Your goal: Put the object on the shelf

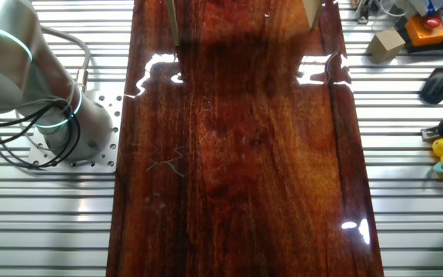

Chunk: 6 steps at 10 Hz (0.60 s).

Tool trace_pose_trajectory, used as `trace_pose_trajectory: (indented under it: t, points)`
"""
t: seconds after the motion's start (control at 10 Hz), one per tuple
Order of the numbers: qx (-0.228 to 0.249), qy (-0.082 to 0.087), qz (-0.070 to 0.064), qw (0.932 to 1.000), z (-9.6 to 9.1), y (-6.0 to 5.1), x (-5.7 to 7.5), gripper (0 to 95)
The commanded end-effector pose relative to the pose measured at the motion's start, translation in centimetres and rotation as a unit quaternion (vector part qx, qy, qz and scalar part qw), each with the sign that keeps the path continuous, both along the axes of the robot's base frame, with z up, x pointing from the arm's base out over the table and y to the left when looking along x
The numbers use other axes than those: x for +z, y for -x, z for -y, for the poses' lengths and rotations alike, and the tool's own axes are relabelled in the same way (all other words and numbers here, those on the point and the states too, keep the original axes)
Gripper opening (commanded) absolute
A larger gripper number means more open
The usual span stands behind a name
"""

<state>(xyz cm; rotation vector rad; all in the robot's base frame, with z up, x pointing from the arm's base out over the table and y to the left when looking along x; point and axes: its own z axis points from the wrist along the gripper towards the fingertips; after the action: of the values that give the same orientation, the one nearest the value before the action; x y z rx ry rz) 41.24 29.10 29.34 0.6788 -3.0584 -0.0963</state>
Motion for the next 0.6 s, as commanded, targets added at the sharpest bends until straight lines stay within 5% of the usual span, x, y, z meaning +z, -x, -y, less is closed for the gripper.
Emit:
trace_pose_trajectory:
  t: [0.1,0.6]
  points:
    - [0.028,0.02,-0.011,0.9993,0.55,-0.63,0.1,0.0]
    - [-0.007,0.004,-0.01,0.9999,0.24,-0.59,0.09,0.0]
